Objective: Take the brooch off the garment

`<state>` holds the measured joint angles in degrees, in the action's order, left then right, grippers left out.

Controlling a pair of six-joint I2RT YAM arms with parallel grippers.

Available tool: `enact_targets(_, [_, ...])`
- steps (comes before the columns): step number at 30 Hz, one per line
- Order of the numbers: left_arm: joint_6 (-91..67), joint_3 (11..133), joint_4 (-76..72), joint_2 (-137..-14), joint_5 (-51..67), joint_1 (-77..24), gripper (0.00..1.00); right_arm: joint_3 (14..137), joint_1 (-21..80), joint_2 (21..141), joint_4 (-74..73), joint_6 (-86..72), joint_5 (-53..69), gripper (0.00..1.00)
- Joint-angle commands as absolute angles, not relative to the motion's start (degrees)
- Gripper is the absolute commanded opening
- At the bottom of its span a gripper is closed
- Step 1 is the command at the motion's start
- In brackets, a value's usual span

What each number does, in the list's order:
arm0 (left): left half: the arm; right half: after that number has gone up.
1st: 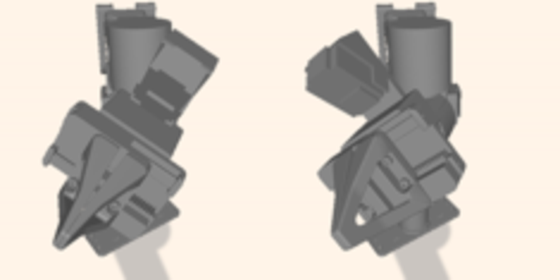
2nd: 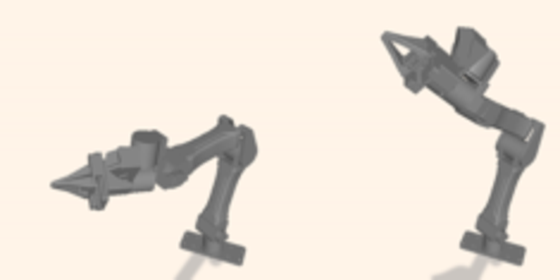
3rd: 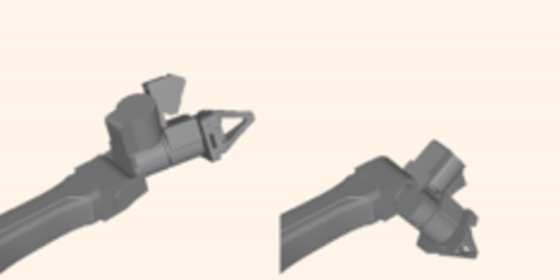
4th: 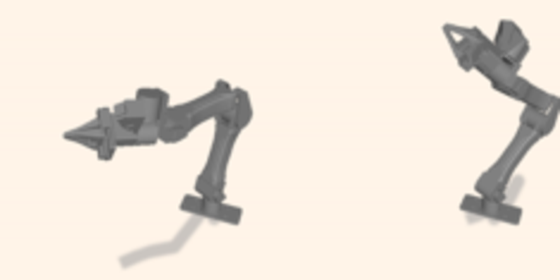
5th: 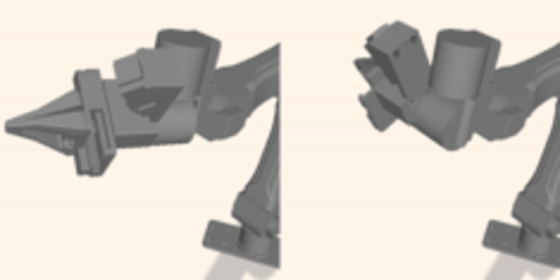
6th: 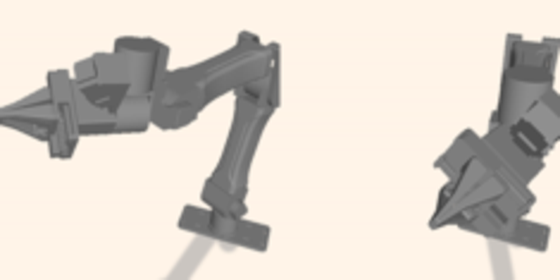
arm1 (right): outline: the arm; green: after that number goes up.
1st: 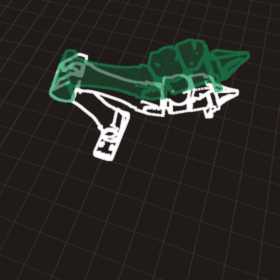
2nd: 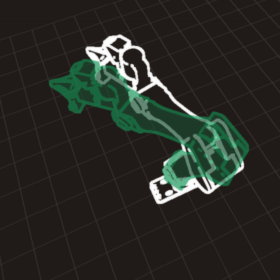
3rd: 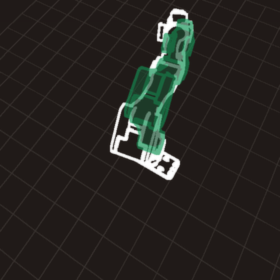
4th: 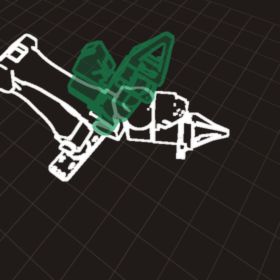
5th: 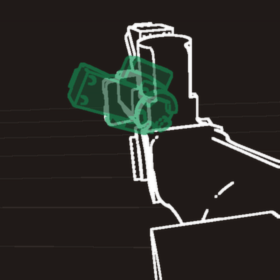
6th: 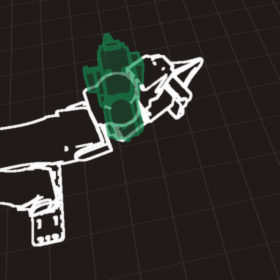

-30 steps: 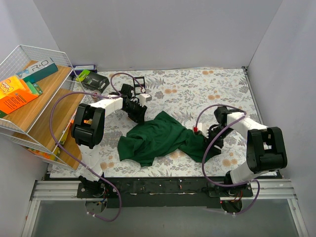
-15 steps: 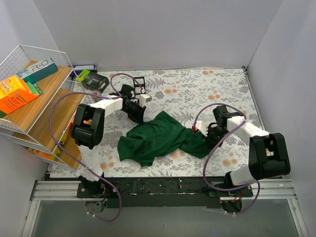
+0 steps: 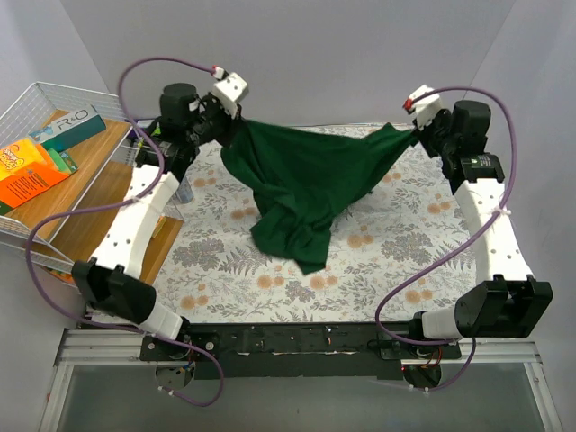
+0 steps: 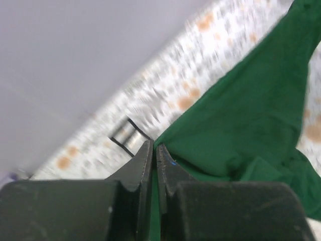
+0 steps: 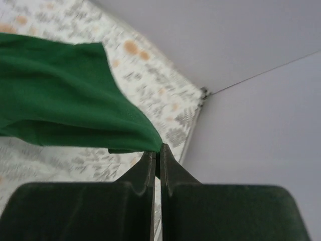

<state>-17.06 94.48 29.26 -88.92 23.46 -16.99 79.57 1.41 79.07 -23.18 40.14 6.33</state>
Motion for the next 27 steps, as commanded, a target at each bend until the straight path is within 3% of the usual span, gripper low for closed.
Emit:
enact_targets(1, [-17.2, 101.5, 26.6, -83.0, 18.8, -16.8, 0.00, 89.3, 0.9, 74.9, -16.4, 31.2, 0.7, 0.01])
enact_targets(12, [-17.3, 110.9, 25.4, -73.6, 23.2, -16.8, 0.00, 109.2, 0.9, 69.6, -18.8, 36.5, -5.5, 0.01])
enact_targets(27, [-19.6, 114.5, 26.5, -65.0, 23.6, -16.8, 0.00, 110.8, 0.9, 57.2, -25.1, 41.3, 1.9, 0.01])
